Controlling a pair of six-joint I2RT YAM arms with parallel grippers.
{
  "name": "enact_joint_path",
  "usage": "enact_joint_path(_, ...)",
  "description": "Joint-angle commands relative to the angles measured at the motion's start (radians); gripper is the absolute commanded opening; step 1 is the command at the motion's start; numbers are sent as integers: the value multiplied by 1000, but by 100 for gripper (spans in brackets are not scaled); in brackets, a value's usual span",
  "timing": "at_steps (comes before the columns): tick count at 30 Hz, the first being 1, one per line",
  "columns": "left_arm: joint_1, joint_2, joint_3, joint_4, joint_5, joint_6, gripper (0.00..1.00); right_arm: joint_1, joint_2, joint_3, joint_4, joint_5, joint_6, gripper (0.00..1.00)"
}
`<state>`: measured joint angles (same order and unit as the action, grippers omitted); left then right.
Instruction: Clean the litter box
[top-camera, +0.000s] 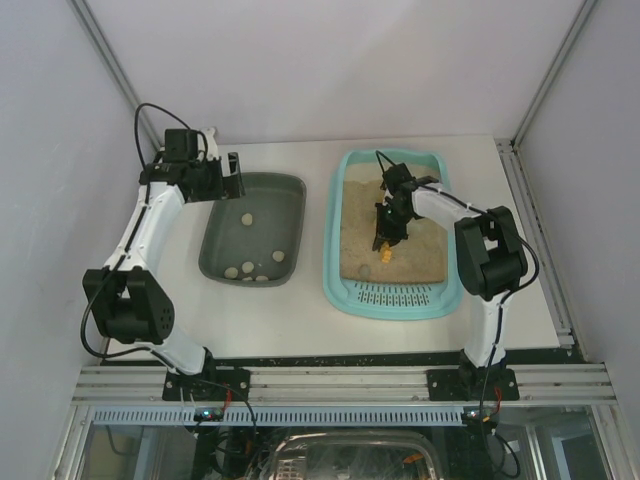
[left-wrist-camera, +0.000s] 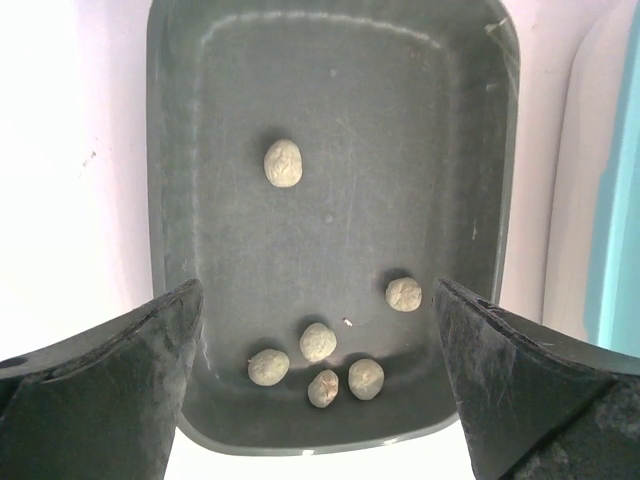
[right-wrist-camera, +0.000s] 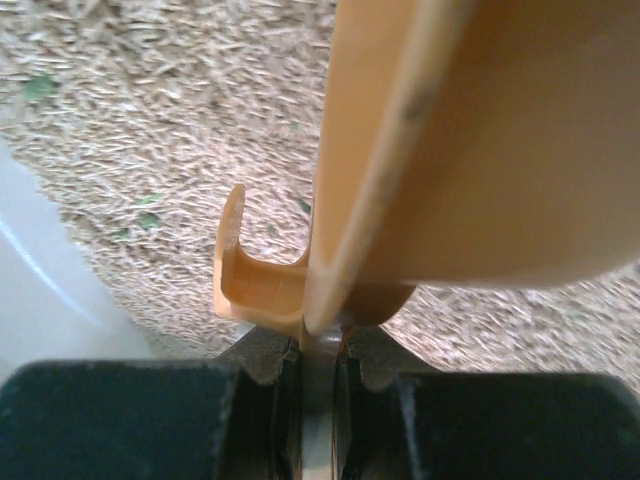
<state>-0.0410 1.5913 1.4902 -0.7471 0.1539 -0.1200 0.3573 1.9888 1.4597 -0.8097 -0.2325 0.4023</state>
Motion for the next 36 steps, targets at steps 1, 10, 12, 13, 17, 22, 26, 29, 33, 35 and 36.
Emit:
enact_joint_path(1, -7, -11, 101, 24, -20, 30, 100, 29, -16, -68, 123, -216, 64, 0)
enact_joint_path(10, -7, -31, 80, 80, -50, 46, 100, -21, -112, -263, 370, -437, 147, 0)
enact_joint_path(12, -9, -31, 87, 91, -56, 58, 100, -26, -130, -293, 415, -486, 155, 0)
enact_joint_path(13, -11, -29, 91, 96, -61, 64, 100, -24, -132, -300, 424, -501, 152, 0)
enact_joint_path(17, -17, 2, 128, 75, -80, 81, 100, -5, -113, -300, 453, -541, 143, 0)
enact_joint_path(22, -33, 50, 174, 43, -84, 83, 100, 32, -76, -287, 494, -568, 158, 0)
enact_joint_path(26, -42, 48, 162, 59, -67, 80, 100, 35, -83, -286, 533, -586, 178, 0)
enact_joint_path(29, -42, 18, 124, 105, -43, 75, 100, 26, -128, -294, 538, -581, 172, 0)
enact_joint_path(33, -42, -28, 61, 163, -29, 77, 100, 6, -268, -376, 572, -551, 179, 0)
enact_joint_path(35, -43, -32, 58, 161, -32, 75, 100, -8, -358, -436, 613, -552, 193, 0)
enact_joint_path(36, -43, -33, 57, 158, -32, 74, 100, -16, -392, -467, 634, -555, 203, 0)
